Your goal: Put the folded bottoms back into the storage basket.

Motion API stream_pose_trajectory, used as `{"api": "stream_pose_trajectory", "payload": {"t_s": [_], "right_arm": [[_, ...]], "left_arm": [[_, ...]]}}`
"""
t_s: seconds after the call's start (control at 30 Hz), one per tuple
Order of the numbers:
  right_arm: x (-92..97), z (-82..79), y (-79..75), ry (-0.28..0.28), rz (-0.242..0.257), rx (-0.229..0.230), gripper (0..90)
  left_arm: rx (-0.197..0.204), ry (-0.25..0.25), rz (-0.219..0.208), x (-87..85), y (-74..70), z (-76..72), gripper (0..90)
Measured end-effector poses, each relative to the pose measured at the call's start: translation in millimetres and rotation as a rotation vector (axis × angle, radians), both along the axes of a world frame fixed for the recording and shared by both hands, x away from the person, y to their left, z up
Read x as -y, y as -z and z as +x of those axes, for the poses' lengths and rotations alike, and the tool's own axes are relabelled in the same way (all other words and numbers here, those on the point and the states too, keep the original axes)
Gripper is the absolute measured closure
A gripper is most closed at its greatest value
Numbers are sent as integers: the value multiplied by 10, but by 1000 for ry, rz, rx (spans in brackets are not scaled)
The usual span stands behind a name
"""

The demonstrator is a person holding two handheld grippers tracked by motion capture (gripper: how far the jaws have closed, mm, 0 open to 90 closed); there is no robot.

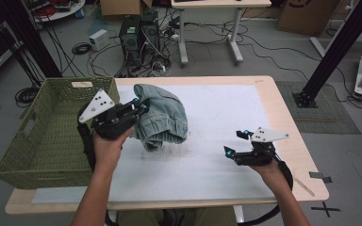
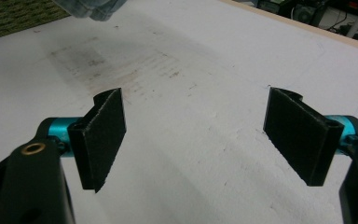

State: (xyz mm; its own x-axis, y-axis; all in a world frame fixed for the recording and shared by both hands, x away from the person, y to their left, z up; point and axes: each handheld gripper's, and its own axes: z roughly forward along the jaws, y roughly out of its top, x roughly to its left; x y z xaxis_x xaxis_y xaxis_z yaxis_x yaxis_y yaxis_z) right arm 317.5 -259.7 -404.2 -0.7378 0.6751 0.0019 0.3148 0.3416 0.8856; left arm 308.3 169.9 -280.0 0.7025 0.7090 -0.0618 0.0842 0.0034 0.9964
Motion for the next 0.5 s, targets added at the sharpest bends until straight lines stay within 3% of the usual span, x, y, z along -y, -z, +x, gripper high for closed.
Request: {"api": "stream_pose_trajectory", "payload": {"t_s": [0.33,0.5], "right_arm": [[-44,23,-18,-9,-9,4,213],[-58,28,-29,-7,-10,3,213]], "left_arm": [[33,-17,-17,-264,-186,-37,855],[57,-31,-3,-371,-316,-77,855]]}}
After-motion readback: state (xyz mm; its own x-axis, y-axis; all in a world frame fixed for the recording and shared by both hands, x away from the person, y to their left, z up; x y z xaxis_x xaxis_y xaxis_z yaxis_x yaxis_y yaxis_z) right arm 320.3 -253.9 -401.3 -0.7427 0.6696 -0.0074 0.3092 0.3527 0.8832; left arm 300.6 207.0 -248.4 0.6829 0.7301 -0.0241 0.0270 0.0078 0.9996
